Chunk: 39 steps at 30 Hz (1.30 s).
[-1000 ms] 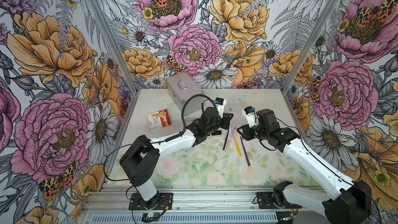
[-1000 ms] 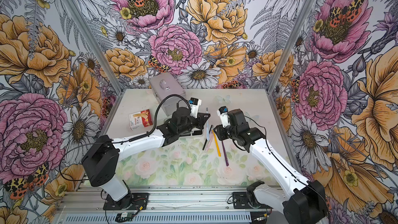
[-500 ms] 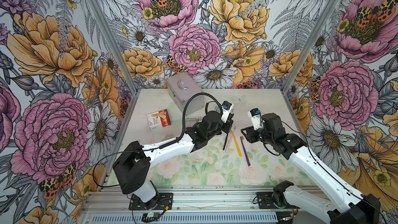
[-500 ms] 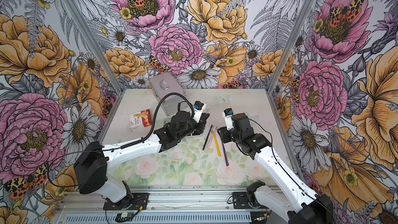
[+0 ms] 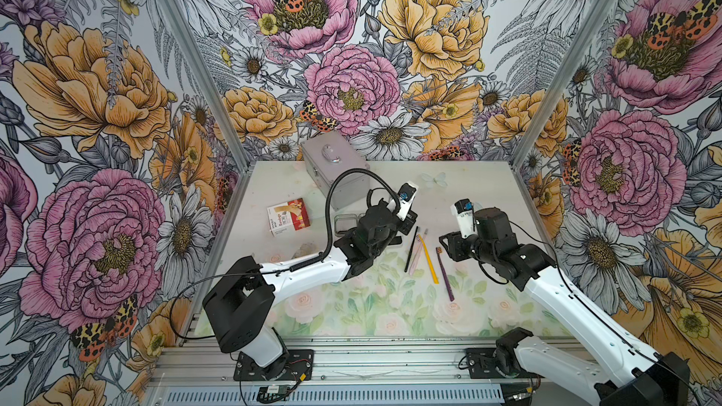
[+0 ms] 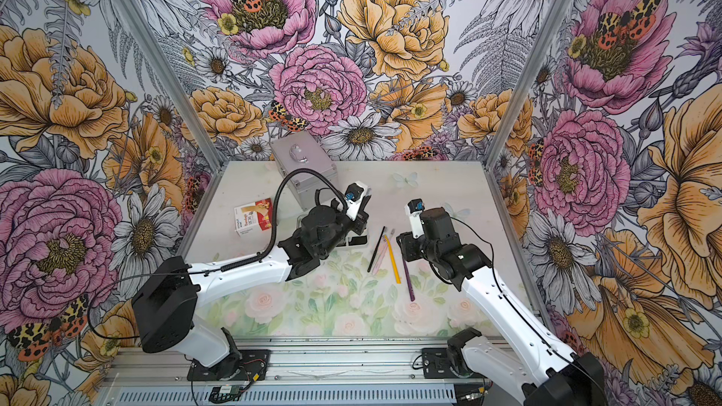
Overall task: Place the toothbrush into the toothbrush holder
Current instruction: Pick up the toothbrush from the center of the board, then place the toothbrush in the toothbrush holder.
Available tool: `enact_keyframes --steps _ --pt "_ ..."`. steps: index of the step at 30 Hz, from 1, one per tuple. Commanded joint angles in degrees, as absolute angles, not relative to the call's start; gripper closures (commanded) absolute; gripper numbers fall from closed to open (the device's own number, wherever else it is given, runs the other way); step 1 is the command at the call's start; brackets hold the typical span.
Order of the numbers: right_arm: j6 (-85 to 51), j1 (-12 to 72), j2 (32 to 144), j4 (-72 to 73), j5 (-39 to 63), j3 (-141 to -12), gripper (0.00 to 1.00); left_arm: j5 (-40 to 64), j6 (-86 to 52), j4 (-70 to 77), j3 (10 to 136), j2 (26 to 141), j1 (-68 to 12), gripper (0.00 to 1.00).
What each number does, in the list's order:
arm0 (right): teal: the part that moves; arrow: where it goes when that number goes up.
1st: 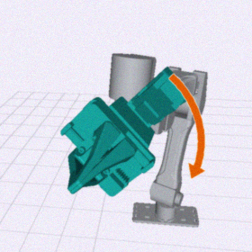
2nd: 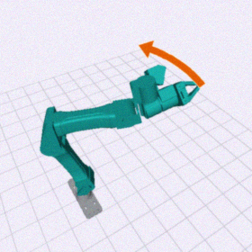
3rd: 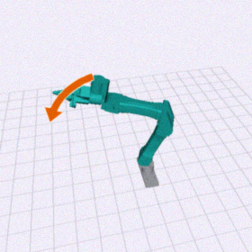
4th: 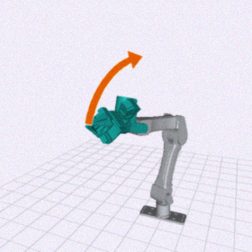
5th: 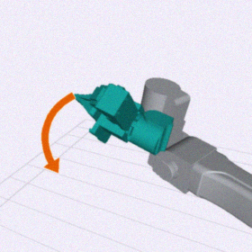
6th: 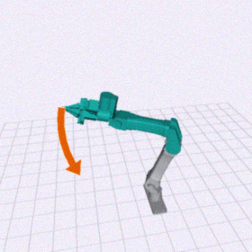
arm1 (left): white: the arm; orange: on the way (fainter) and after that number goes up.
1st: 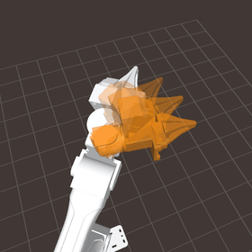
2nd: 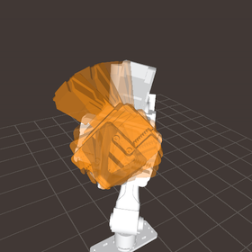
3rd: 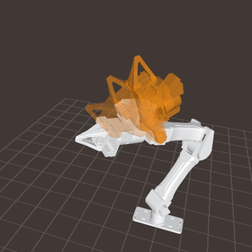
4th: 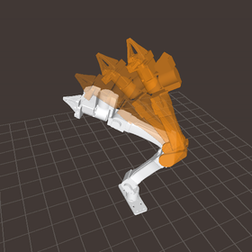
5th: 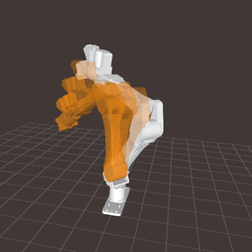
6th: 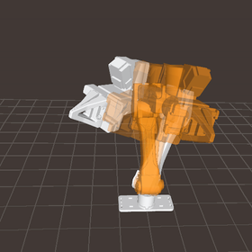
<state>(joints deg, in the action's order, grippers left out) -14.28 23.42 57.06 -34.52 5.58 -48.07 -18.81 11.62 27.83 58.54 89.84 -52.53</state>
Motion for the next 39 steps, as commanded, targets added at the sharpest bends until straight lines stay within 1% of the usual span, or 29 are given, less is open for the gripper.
enact_keyframes --steps 1,7,19,31,39 --pt "-14.66 22.89 56.5 -34.74 4.48 -47.32 0.53 -22.1 12.68 33.21 57.63 88.37 -51.04 1.0" --pt "-14.68 22.59 56.51 -34.89 4.18 -46.8 0.53 -25.8 11.31 36.41 55.96 89.6 -49.67 1.0" --pt "-15.04 22.25 58.17 -34.99 4.06 -46.49 0.53 -24.61 3.61 43.61 50.87 90.0 -46.84 1.0" --pt "-15.24 22.13 59.4 -34.89 3.49 -46.15 0.53 -22.89 0.71 43.47 50.36 91.81 -46.67 1.0" --pt "-15.1 22.02 59.34 -34.89 3.3 -46.14 0.53 -23.63 0.2 42.07 50.36 93.19 -46.76 1.0"
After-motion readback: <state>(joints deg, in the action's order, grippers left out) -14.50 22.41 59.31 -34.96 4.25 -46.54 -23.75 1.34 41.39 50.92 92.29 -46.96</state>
